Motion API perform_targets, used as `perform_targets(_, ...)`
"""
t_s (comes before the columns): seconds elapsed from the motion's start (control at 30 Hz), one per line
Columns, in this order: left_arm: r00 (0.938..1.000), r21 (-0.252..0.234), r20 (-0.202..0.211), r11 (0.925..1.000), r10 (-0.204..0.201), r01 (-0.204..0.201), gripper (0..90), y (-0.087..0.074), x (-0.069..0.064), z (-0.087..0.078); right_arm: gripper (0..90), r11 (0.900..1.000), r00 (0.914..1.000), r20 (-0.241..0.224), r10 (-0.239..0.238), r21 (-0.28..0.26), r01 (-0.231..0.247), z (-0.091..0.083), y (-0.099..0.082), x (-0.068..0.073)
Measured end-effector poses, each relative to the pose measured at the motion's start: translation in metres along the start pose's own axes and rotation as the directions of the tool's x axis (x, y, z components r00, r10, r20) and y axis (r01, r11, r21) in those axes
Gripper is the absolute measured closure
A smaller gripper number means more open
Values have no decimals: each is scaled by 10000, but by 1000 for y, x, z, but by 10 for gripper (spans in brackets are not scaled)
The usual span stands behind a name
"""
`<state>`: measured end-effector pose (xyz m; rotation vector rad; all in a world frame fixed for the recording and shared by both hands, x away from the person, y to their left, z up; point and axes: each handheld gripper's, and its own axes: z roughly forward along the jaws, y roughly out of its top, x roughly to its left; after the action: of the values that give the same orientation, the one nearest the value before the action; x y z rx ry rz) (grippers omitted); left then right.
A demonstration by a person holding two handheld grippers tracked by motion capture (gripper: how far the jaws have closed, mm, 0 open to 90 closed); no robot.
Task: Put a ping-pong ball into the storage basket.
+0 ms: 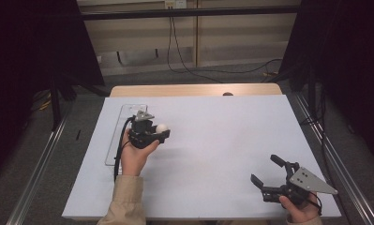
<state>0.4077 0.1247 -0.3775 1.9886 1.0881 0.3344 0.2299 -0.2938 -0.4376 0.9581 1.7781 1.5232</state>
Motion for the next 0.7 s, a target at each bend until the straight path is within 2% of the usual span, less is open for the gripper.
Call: perform_targets(0.7,9993,-229,-87,9991,-359,357,510,-1,11,-13,38,10000,10000,-8,24,-27,-24,0,0,0)
